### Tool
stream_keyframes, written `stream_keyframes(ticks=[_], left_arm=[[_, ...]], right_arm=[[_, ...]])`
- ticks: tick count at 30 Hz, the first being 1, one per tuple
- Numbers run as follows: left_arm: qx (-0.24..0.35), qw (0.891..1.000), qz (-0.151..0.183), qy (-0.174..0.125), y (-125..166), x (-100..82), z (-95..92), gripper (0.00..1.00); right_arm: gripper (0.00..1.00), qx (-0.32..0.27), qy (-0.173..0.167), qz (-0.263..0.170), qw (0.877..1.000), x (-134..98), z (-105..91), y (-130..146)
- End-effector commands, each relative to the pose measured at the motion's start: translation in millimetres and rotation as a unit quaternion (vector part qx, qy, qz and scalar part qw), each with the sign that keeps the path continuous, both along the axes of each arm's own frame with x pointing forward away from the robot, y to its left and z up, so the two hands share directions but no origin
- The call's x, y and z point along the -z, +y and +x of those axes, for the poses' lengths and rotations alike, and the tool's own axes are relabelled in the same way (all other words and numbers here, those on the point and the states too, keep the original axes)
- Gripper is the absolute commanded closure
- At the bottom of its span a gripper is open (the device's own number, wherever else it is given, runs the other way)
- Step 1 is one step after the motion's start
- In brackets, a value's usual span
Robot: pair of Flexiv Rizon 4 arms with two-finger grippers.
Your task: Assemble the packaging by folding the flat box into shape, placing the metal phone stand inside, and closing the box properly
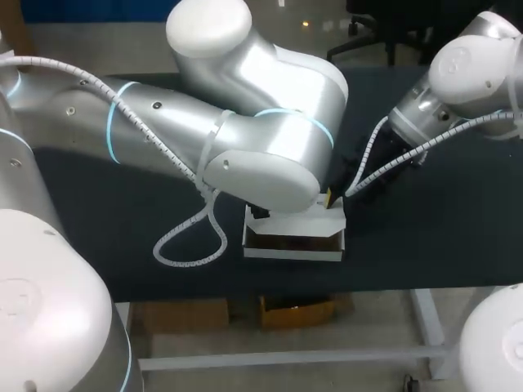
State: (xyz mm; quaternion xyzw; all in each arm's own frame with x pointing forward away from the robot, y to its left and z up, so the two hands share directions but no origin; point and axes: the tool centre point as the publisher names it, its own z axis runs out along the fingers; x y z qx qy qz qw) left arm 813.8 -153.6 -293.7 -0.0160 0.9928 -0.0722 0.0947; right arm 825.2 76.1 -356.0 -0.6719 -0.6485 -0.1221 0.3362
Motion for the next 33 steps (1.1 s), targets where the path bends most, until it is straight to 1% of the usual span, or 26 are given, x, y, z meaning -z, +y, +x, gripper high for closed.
stream_keyframes(ticks=[1, 5, 9, 16, 23, 26, 30, 31, 33], left_arm=[[0.004, 1.0, 0.005, 0.002, -5, 3.6, 1.9, 0.49], [0.01, 1.0, 0.005, 0.004, -6, 7.7, 1.2, 0.51], [0.012, 1.0, 0.003, 0.012, -6, 9.8, -0.4, 0.5], [0.017, 1.0, 0.006, 0.016, -8, 12.4, -3.4, 0.5], [0.021, 0.999, 0.009, 0.023, -9, 13.4, -5.7, 0.47], [0.023, 0.999, 0.006, 0.032, -9, 13.8, -5.8, 0.45], [0.024, 0.999, 0.005, 0.034, -10, 13.8, -6.5, 0.45], [0.024, 0.999, 0.005, 0.034, -10, 13.8, -7.2, 0.46], [0.024, 0.999, 0.006, 0.03, -10, 14.3, -8.6, 0.46]], right_arm=[[0.53, 0.0, 0.0, 0.0, 1.0, 0, -0.2, 0], [0.54, 0.0, 0.0, 0.0, 1.0, 0, -0.2, 0], [0.54, 0.0, 0.0, 0.0, 1.0, 0, -0.2, 0], [0.54, 0.0, 0.0, 0.0, 1.0, 0, -0.2, 0], [0.54, 0.0, 0.0, 0.0, 1.0, 0, -0.2, 0], [0.54, 0.0, 0.0, 0.0, 1.0, 0, -0.2, 0], [0.54, 0.0, 0.0, 0.0, 1.0, 0, -0.2, 0], [0.54, 0.0, 0.0, 0.0, 1.0, 0, -0.2, 0], [0.55, 0.0, 0.0, 0.0, 1.0, 0, -0.2, 0]])
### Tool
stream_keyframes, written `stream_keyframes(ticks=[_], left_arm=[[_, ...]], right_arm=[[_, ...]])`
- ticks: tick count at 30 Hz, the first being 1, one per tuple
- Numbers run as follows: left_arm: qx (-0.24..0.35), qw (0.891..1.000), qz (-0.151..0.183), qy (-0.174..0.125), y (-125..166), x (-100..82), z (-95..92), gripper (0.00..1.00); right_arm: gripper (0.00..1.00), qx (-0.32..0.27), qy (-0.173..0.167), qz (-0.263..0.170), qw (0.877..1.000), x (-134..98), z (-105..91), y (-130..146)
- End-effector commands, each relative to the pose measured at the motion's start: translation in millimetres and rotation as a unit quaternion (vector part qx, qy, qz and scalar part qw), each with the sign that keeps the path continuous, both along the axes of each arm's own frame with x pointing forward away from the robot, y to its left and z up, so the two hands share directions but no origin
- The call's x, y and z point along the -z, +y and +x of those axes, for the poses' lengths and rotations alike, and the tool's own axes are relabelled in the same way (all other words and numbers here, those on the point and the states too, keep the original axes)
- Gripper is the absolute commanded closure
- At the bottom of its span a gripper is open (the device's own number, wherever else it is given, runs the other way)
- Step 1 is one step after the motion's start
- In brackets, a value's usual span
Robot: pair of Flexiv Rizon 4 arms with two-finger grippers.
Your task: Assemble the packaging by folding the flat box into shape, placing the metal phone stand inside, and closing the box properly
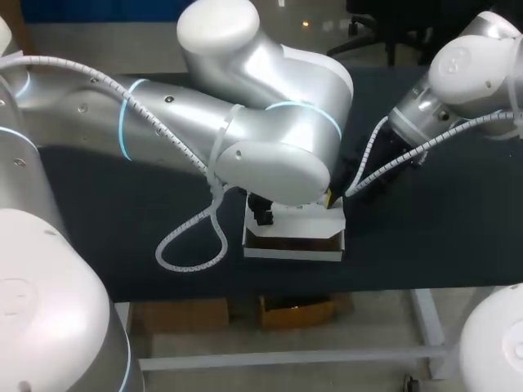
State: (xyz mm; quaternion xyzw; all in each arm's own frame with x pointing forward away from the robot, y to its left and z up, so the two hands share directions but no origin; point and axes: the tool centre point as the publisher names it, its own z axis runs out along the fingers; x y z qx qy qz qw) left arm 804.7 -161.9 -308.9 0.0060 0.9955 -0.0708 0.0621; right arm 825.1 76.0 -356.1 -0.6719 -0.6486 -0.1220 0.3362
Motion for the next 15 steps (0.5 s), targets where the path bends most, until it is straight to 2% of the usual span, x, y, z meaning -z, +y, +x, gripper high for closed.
stream_keyframes(ticks=[1, 15], left_arm=[[0.0, 1.0, 0.003, -0.002, -2, -0.3, 0.4, 0.46], [0.014, 1.0, -0.008, -0.008, -5, 10.2, 1.0, 0.44]], right_arm=[[0.54, 0.0, 0.0, 0.0, 1.0, 0, -0.2, 0], [0.55, 0.0, 0.0, 0.0, 1.0, 0, -0.2, 0]])
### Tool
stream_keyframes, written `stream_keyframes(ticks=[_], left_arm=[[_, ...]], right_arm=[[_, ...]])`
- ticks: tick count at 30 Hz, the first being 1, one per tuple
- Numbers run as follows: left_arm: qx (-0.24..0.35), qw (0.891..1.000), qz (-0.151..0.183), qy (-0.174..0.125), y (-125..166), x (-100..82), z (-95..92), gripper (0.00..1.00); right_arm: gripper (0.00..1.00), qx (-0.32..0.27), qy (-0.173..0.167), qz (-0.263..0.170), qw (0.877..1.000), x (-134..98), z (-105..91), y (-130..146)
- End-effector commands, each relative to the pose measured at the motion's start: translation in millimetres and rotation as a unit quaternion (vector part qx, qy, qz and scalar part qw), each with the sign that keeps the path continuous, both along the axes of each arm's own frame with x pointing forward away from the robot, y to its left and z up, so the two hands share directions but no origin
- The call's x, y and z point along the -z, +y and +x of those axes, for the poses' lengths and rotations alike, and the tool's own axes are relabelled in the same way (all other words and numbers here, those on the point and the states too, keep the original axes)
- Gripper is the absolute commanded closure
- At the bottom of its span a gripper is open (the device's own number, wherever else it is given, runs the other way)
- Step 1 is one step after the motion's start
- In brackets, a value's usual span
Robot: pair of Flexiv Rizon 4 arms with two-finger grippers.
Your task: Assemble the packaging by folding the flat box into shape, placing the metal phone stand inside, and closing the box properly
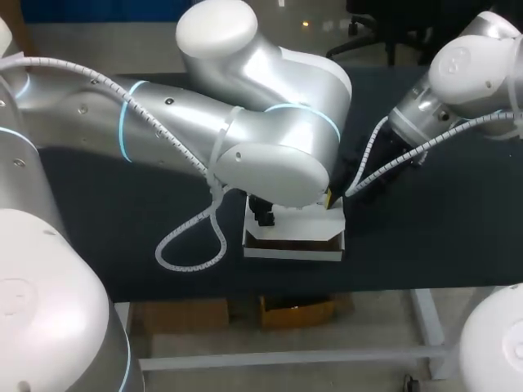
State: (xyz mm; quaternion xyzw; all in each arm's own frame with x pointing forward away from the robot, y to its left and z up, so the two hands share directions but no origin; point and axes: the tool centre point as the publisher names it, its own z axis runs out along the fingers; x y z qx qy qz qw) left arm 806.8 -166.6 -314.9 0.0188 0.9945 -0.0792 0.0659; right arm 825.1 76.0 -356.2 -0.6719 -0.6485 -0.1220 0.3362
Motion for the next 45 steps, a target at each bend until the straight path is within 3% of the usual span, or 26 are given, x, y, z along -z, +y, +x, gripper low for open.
stream_keyframes(ticks=[1, 12, 26, 45], left_arm=[[0.002, 1.0, 0.0, -0.003, -1, 4.9, -0.9, 0.43], [0.014, 1.0, 0.003, -0.015, -2, 10.0, -1.1, 0.39], [0.015, 1.0, -0.004, -0.018, 1, 2.0, -11.9, 0.39], [0.012, 0.999, 0.013, -0.037, -7, 17.7, -5.4, 0.32]], right_arm=[[0.55, 0.0, 0.0, 0.0, 1.0, -1, -0.1, 0], [0.55, 0.0, 0.0, 0.0, 1.0, -1, -0.1, 0], [0.55, 0.0, 0.0, 0.0, 1.0, -1, -0.1, 0], [0.55, 0.0, 0.0, 0.0, 1.0, -1, -0.1, 0]])
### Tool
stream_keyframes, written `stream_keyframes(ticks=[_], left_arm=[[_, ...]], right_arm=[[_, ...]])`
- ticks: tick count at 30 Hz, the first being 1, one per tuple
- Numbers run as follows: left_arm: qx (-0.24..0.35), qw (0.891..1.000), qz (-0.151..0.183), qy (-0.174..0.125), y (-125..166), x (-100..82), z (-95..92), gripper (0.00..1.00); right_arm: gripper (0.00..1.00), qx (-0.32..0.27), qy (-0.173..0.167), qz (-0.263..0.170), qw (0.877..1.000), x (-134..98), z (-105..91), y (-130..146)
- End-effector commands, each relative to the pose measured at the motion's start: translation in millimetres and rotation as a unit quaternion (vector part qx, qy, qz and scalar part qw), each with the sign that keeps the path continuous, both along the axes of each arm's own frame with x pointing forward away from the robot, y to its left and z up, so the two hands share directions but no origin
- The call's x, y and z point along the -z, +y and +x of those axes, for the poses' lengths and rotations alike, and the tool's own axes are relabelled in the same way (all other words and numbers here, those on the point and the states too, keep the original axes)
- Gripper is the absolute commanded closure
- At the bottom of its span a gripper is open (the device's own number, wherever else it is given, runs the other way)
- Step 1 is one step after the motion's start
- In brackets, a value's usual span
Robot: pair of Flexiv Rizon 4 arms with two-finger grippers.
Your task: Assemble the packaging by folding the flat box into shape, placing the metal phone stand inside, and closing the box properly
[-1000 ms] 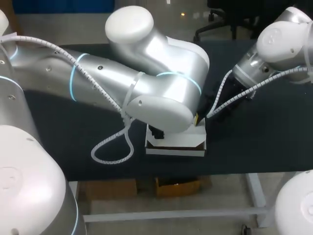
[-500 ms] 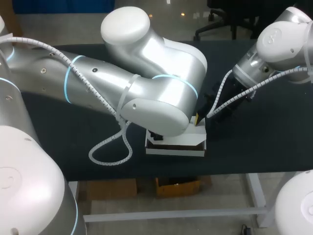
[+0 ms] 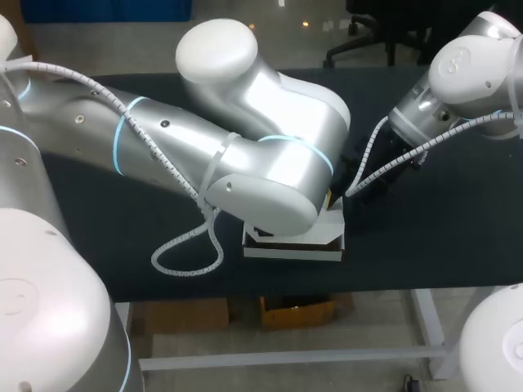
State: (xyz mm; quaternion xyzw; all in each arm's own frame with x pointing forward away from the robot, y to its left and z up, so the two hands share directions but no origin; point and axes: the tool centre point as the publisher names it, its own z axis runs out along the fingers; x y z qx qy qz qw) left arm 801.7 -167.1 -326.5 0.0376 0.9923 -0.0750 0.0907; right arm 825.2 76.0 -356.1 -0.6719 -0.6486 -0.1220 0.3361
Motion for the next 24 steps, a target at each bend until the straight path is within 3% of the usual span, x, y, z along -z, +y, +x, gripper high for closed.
stream_keyframes(ticks=[1, 24], left_arm=[[-0.006, 1.0, 0.008, -0.012, -6.5, 6.8, 0.0, 0.31], [-0.011, 0.996, 0.008, -0.089, -9.5, 15.8, 4.8, 0.35]], right_arm=[[0.55, 0.0, 0.0, 0.0, 1.0, -0.5, -0.2, 0.2], [0.55, 0.0, 0.0, 0.0, 1.0, -0.5, -0.2, 0.2]])
